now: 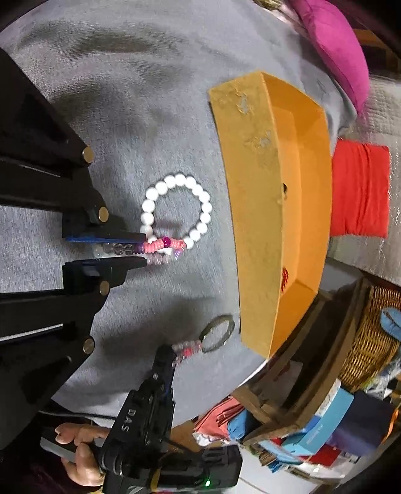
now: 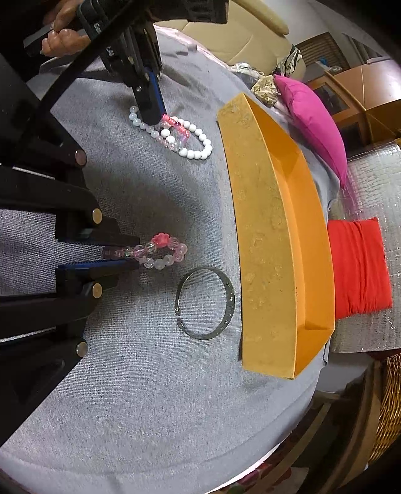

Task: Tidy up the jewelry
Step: 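Grasp the pink bead bracelet by the silver bangle with the right tool while the left holds its bracelet, then carry both pink bracelets over the orange box and open both tools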

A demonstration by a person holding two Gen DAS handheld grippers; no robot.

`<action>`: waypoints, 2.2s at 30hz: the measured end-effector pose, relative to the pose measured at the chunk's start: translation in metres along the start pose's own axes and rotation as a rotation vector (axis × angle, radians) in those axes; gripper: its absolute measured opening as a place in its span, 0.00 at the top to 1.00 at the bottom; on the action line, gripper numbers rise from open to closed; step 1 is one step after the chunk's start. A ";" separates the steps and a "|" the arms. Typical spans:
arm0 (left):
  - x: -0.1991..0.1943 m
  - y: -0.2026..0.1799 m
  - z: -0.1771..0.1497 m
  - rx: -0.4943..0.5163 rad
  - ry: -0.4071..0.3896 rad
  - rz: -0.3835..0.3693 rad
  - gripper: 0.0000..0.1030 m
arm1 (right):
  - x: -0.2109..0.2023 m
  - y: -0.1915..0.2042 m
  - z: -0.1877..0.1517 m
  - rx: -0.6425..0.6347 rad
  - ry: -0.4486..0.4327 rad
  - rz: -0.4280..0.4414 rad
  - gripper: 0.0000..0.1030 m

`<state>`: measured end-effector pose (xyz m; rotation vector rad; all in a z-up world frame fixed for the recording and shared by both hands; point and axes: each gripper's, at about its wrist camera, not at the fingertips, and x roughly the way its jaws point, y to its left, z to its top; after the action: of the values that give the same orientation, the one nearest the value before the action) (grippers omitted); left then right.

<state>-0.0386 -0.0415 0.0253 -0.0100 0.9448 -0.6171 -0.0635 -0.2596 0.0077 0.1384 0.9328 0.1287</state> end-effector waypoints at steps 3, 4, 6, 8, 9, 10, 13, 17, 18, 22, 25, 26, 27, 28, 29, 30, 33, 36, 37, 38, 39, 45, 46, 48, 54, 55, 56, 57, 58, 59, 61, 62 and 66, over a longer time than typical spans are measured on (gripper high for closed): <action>-0.002 -0.006 0.001 0.021 -0.011 -0.009 0.93 | -0.001 0.000 0.001 0.008 -0.001 0.009 0.92; -0.003 -0.007 0.001 0.022 -0.014 -0.012 0.93 | -0.002 0.000 0.001 0.012 -0.001 0.015 0.92; -0.007 -0.007 0.003 0.015 -0.025 -0.024 0.93 | -0.005 -0.001 0.001 0.021 -0.007 0.027 0.92; -0.011 -0.007 0.005 0.013 -0.040 -0.027 0.93 | -0.010 0.000 0.002 0.026 -0.025 0.037 0.92; -0.013 -0.006 0.005 0.011 -0.047 -0.031 0.93 | -0.012 0.000 0.003 0.028 -0.031 0.042 0.92; -0.017 -0.004 0.007 0.009 -0.055 -0.036 0.93 | -0.016 0.000 0.004 0.033 -0.042 0.050 0.92; -0.024 -0.004 0.010 -0.002 -0.080 -0.049 0.93 | -0.021 0.000 0.006 0.054 -0.060 0.073 0.92; -0.034 -0.004 0.014 -0.012 -0.109 -0.069 0.93 | -0.027 0.004 0.010 0.068 -0.075 0.098 0.92; -0.037 -0.005 0.013 -0.012 -0.114 -0.074 0.93 | -0.029 0.006 0.011 0.067 -0.079 0.105 0.92; -0.047 -0.008 0.015 -0.007 -0.149 -0.087 0.93 | -0.032 0.012 0.015 0.076 -0.081 0.137 0.92; -0.053 -0.007 0.018 -0.010 -0.170 -0.099 0.93 | -0.036 0.014 0.018 0.083 -0.089 0.151 0.92; -0.056 -0.007 0.019 -0.010 -0.179 -0.102 0.93 | -0.038 0.015 0.018 0.081 -0.094 0.155 0.92; -0.059 -0.006 0.020 -0.012 -0.191 -0.103 0.93 | -0.041 0.015 0.019 0.083 -0.105 0.159 0.92; -0.063 -0.005 0.021 -0.014 -0.204 -0.104 0.93 | -0.042 0.014 0.020 0.086 -0.115 0.163 0.92; -0.067 -0.003 0.023 -0.017 -0.217 -0.105 0.93 | -0.044 0.013 0.021 0.091 -0.123 0.168 0.92; -0.070 -0.001 0.024 -0.020 -0.226 -0.106 0.93 | -0.045 0.012 0.022 0.103 -0.125 0.176 0.92; -0.078 0.007 0.027 -0.036 -0.251 -0.103 0.93 | -0.047 0.010 0.029 0.121 -0.146 0.206 0.92; -0.084 0.014 0.034 -0.058 -0.274 -0.106 0.93 | -0.048 0.012 0.039 0.120 -0.166 0.210 0.92; -0.086 0.016 0.037 -0.063 -0.280 -0.105 0.93 | -0.048 0.012 0.044 0.119 -0.175 0.218 0.92; -0.088 0.018 0.041 -0.069 -0.287 -0.107 0.93 | -0.049 0.013 0.051 0.116 -0.192 0.222 0.92; -0.089 0.020 0.047 -0.076 -0.297 -0.111 0.93 | -0.050 0.014 0.056 0.114 -0.203 0.228 0.92; -0.092 0.026 0.095 -0.070 -0.355 -0.068 0.93 | -0.034 0.020 0.104 0.118 -0.222 0.272 0.92; -0.090 0.028 0.105 -0.065 -0.363 -0.054 0.93 | -0.028 0.021 0.113 0.126 -0.216 0.275 0.92; -0.082 0.034 0.125 -0.068 -0.358 -0.012 0.93 | -0.017 0.021 0.128 0.140 -0.205 0.266 0.92; -0.040 0.060 0.169 -0.120 -0.308 0.055 0.93 | 0.023 0.019 0.179 0.184 -0.173 0.254 0.92; -0.033 0.064 0.172 -0.132 -0.291 0.060 0.93 | 0.029 0.019 0.184 0.189 -0.164 0.251 0.91; -0.023 0.071 0.176 -0.153 -0.264 0.061 0.93 | 0.037 0.019 0.190 0.193 -0.154 0.248 0.91; -0.016 0.074 0.178 -0.161 -0.248 0.058 0.93 | 0.048 0.019 0.198 0.194 -0.133 0.242 0.91; -0.009 0.078 0.180 -0.170 -0.230 0.065 0.93 | 0.056 0.019 0.200 0.197 -0.116 0.233 0.91; -0.003 0.081 0.181 -0.174 -0.214 0.085 0.93 | 0.066 0.019 0.204 0.203 -0.093 0.220 0.91; 0.007 0.087 0.180 -0.171 -0.186 0.113 0.93 | 0.080 0.019 0.207 0.210 -0.057 0.211 0.91; 0.013 0.091 0.179 -0.179 -0.171 0.117 0.93 | 0.086 0.019 0.208 0.211 -0.044 0.202 0.91; 0.023 0.102 0.175 -0.204 -0.137 0.130 0.93 | 0.100 0.016 0.212 0.223 -0.029 0.181 0.89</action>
<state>0.1547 -0.0130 0.0852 -0.1695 0.8644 -0.3934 0.1652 -0.2405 0.0563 0.4303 0.9030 0.1895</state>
